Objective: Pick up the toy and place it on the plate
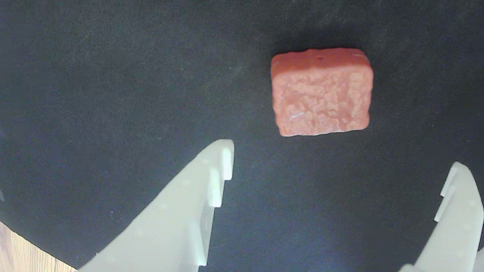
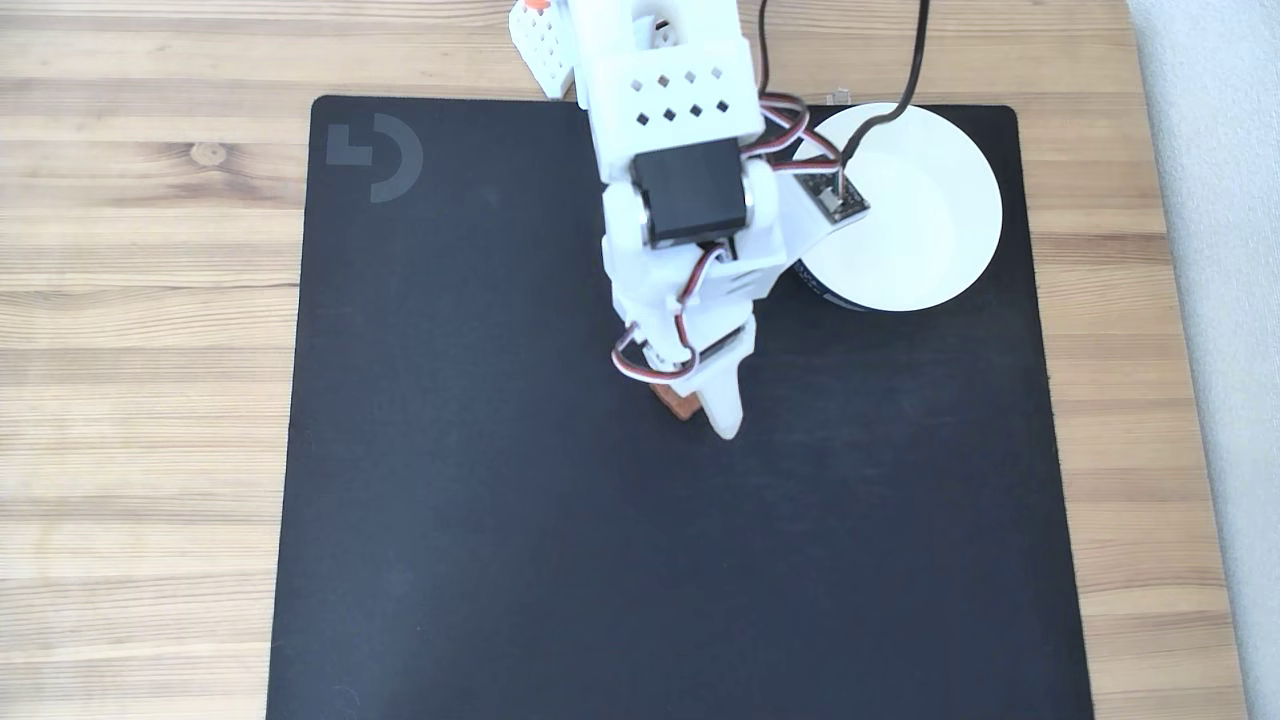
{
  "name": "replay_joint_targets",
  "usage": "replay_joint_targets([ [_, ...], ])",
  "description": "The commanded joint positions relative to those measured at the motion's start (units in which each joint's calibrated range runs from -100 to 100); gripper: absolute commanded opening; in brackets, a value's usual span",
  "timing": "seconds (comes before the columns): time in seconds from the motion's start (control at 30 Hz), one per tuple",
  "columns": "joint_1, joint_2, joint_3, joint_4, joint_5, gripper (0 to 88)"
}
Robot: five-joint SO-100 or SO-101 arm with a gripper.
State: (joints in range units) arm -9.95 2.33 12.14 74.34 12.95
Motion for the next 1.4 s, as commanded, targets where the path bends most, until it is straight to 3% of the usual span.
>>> replay_joint_targets([
  [0.0, 0.54, -0.21, -2.18, -0.16, -0.21, 39.3],
  [1.37, 0.70, 14.38, -2.00, -6.51, -0.26, 39.1],
])
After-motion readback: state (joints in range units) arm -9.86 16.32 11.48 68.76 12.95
